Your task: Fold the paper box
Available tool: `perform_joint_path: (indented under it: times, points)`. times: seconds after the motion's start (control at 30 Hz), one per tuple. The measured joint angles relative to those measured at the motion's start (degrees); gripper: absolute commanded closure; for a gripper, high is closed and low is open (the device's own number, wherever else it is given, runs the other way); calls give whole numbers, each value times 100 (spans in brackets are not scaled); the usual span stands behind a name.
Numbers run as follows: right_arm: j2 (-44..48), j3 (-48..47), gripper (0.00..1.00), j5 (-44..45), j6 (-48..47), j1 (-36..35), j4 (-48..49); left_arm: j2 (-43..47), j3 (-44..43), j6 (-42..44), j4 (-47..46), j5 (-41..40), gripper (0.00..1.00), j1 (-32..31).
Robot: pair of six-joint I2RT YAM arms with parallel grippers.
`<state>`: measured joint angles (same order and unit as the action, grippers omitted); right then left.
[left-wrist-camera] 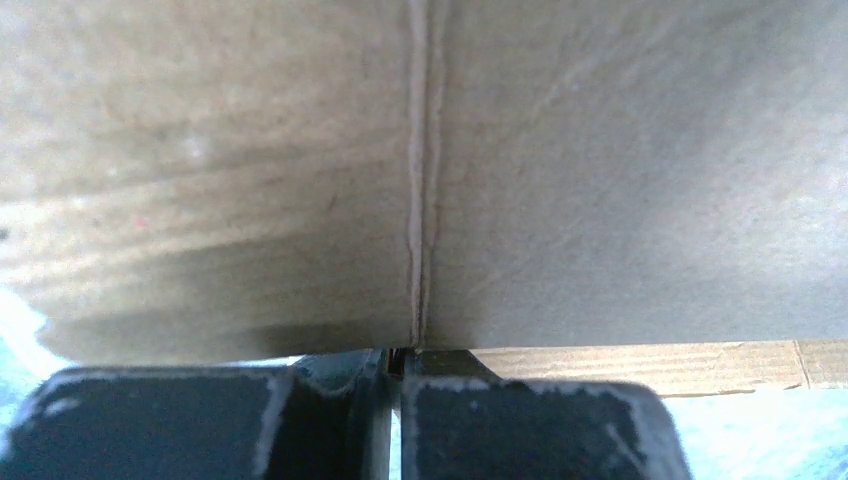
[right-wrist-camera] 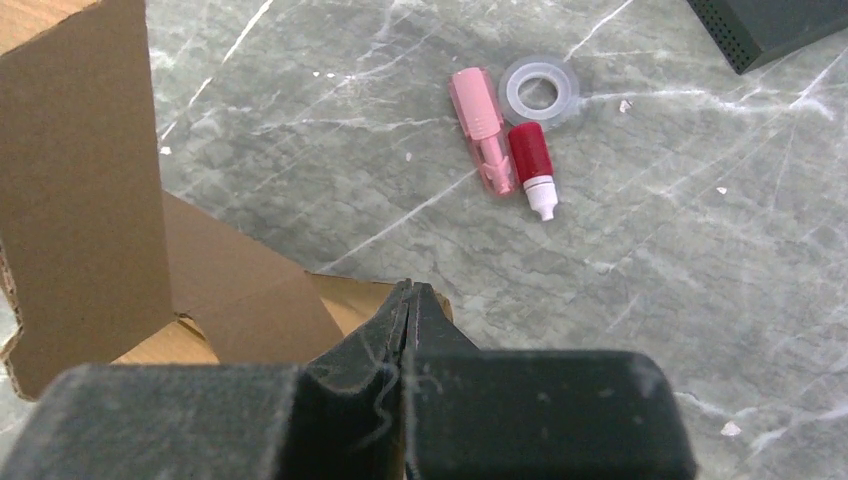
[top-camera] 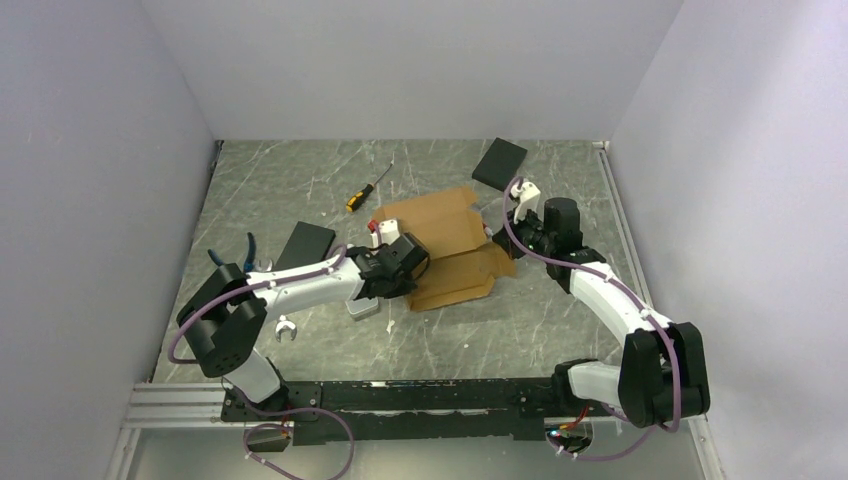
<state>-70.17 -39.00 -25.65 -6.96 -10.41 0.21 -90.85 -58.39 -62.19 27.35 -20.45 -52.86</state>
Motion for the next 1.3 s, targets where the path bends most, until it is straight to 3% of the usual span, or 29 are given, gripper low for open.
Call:
perform_joint_path:
  times: [0.97, 1.3]
  points:
    - [-87, 9, 100, -1143, 109, -407, -358, -153, -260, -251, 341, -149, 100, -35]
    - [-50, 439, 100, -859, 518, -444, 455, -153, -260, -238, 114, -24, 100, -46]
